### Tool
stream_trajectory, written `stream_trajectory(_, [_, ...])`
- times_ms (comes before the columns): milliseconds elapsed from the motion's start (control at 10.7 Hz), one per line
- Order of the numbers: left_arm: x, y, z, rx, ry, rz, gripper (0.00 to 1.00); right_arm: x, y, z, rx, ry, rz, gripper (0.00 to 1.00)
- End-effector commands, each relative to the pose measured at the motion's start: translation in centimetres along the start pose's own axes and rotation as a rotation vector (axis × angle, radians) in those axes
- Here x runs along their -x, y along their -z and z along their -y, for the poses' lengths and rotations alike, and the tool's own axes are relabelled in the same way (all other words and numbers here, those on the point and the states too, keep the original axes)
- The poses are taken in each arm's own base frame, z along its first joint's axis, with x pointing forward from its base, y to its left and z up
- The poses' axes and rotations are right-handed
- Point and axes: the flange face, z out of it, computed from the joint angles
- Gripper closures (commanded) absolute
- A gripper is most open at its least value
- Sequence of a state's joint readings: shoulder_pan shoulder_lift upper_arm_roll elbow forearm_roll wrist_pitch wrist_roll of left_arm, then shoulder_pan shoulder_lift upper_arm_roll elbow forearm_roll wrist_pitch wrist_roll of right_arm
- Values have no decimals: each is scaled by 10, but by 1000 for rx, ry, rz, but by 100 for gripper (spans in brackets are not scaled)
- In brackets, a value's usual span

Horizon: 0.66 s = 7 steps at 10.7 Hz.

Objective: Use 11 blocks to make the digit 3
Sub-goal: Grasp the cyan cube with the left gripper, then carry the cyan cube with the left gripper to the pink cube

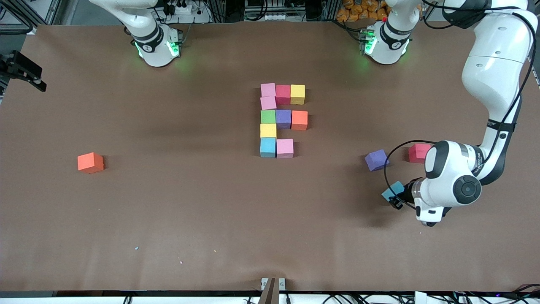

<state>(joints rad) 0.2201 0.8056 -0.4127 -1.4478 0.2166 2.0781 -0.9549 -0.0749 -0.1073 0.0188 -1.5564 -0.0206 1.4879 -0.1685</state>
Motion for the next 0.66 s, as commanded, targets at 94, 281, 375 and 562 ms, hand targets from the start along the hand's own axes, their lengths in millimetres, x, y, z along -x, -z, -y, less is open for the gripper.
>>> stream_trajectory(94, [22,28,-23,83,174,79,100,6,1,-2,10,-6,8,0])
stream_trajectory(281, [59,43,-55,76,286,73,100,6,1,-2,10,-6,8,0])
stream_trajectory(375, [70,51,-62,88,306,79,100,6,1,-2,10,-6,8,0])
stream_trajectory(562, [90,64,-75,108,401,106,100,6,1,-2,10,-6,8,0])
